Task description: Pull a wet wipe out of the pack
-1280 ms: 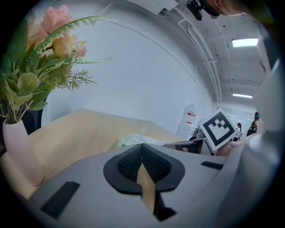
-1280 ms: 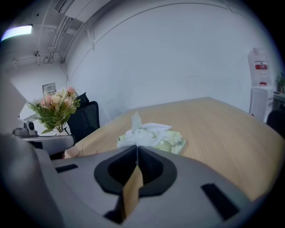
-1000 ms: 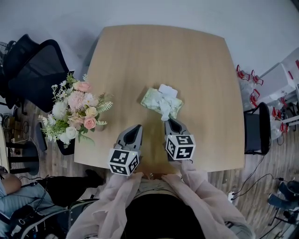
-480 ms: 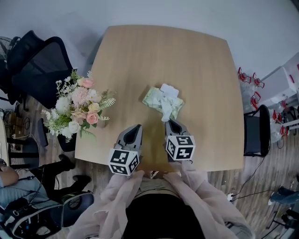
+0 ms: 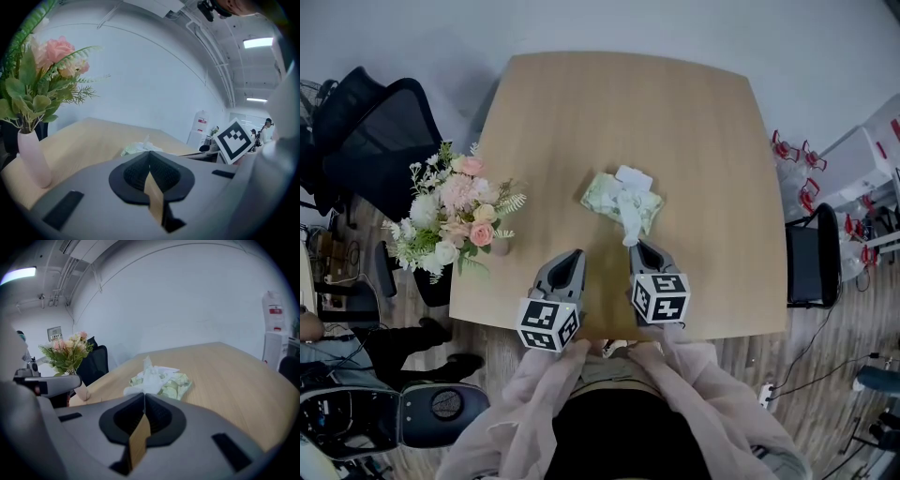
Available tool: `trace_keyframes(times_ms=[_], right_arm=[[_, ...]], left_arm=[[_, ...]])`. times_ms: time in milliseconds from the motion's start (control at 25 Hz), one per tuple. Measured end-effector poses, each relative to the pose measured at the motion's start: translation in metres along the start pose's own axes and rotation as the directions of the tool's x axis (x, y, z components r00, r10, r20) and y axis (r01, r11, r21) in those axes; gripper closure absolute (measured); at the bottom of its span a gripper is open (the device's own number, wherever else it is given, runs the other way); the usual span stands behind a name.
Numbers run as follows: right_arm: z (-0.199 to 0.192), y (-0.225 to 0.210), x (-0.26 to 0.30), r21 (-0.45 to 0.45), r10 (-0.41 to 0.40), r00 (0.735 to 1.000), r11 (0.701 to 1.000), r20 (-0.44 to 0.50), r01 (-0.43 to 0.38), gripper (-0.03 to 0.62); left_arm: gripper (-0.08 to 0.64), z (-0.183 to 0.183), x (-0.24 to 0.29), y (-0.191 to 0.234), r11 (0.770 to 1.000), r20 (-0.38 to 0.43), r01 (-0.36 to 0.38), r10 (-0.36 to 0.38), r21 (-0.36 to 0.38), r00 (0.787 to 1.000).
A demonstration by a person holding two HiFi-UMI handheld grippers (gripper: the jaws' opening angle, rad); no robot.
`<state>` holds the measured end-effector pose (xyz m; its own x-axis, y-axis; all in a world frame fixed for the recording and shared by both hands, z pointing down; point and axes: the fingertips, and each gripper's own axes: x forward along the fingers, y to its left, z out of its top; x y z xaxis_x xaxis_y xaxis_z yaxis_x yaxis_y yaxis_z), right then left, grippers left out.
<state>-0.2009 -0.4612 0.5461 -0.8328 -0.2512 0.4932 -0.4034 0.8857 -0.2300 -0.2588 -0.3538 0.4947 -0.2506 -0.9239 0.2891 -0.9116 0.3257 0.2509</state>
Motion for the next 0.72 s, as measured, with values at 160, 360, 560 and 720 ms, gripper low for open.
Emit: trace_keyframes(times_ms=[160, 360, 560, 720], right_arm=[[-0.005, 0.000, -0.005, 0.001, -0.004, 1.000, 1.000, -0.006, 0.004, 0.577], [-0.009, 0.001, -0.010, 0.005, -0.004, 1.000, 1.000, -0.007, 0.004, 0.577], [-0.013, 0.001, -0.015, 0.009, -0.005, 1.000, 1.000, -0.012, 0.005, 0.577], [-0.014, 0.000, -0.020, 0.011, -0.007, 1.000, 1.000, -0.011, 0.008, 0.577]], left_arm=[[0.548, -0.002, -0.004, -0.002, 1.000, -0.004, 0.000, 0.000, 0.001, 1.000], [0.548, -0.003, -0.007, -0.004, 1.000, -0.006, -0.003, 0.003, 0.005, 1.000], [0.548, -0.003, -0.010, -0.009, 1.000, -0.008, -0.001, 0.001, 0.008, 1.000], [0.548, -0.005, -0.011, -0.013, 1.000, -0.011, 0.005, -0.005, 0.011, 1.000]])
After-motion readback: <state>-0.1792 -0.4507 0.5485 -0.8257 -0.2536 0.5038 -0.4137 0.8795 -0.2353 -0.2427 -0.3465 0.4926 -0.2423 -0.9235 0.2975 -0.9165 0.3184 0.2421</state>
